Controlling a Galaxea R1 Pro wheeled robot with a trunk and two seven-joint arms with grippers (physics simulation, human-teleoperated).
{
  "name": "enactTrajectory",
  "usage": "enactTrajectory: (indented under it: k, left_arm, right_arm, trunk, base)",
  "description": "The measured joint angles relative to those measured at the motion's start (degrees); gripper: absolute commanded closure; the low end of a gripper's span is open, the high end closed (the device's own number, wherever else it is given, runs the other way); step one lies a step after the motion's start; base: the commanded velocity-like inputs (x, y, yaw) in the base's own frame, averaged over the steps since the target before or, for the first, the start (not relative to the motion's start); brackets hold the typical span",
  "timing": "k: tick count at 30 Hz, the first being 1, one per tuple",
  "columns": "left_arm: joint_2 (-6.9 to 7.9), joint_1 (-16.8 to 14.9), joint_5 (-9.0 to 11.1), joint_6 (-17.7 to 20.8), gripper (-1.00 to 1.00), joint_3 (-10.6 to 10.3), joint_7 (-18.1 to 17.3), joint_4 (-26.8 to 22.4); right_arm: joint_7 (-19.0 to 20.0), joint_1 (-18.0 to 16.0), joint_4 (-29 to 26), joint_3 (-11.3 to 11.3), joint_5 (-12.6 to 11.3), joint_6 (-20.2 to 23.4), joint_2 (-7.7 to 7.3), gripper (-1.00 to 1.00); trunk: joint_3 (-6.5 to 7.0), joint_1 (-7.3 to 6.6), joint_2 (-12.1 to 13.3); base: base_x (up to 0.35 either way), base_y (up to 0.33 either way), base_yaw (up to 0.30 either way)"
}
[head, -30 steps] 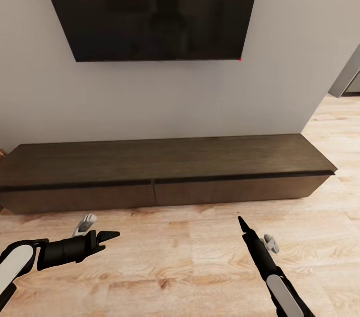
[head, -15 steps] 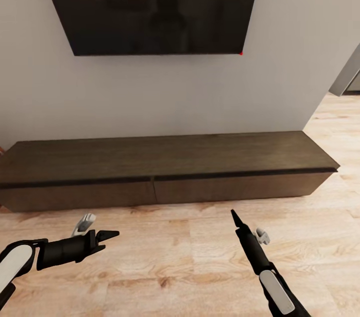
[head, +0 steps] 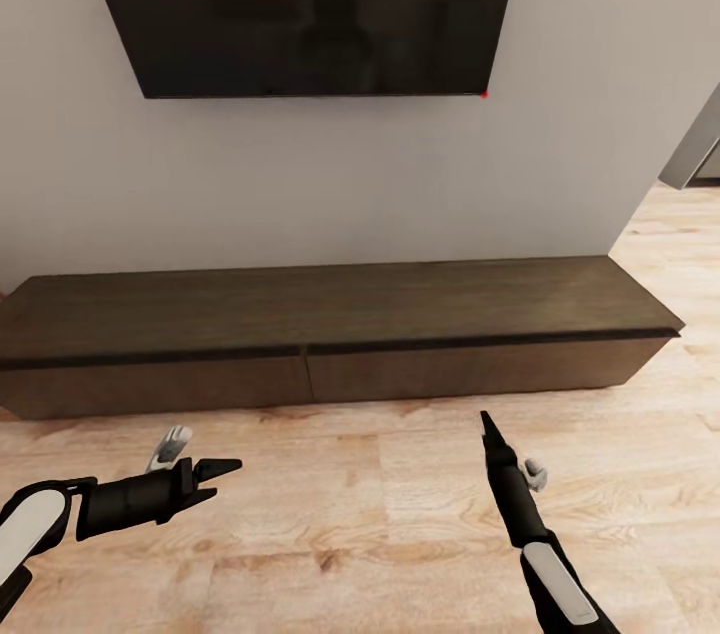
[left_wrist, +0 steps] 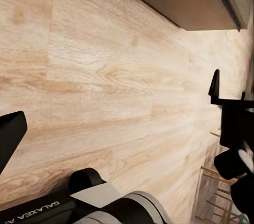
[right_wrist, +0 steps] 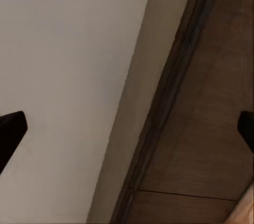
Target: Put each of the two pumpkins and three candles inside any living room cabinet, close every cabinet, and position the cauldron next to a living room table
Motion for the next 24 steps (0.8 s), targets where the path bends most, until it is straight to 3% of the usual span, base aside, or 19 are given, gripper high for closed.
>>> enactTrajectory:
  k: [5,11,16,24]
  left_arm:
    - [-0.06,0.0,0.1,0.0,-1.00,0.0,-0.9,0.0]
    - [-0.07,0.0,0.1,0.0,-1.00,-0.1,-1.0,0.0]
    - [-0.07,0.1,0.4,0.0,-1.00,-0.1,-3.7,0.0]
    - [-0.07,0.1,0.5,0.0,-1.00,-0.1,-4.3,0.0]
  right_arm:
    - [2.8,0.0,0.3,-0.2,-2.7,4.1,0.03,-1.00]
    - [2.6,0.0,1.1,-0.3,-3.9,4.6,0.07,-1.00]
    - [2.4,0.0,2.5,-0.3,-9.5,4.7,-0.01,-1.00]
    - [2.4,0.0,2.9,-0.3,-10.5,4.6,-0.02,-1.00]
  trunk:
    - [-0.90,1.10,-2.0]
    - [-1.98,2.42,-4.4]
    - [-2.87,3.52,-6.4]
    - [-4.31,5.27,-9.6]
  base:
    - [0.000,0.000,0.000]
    - [0.000,0.000,0.000]
    - [0.000,0.000,0.000]
    - [0.000,0.000,0.000]
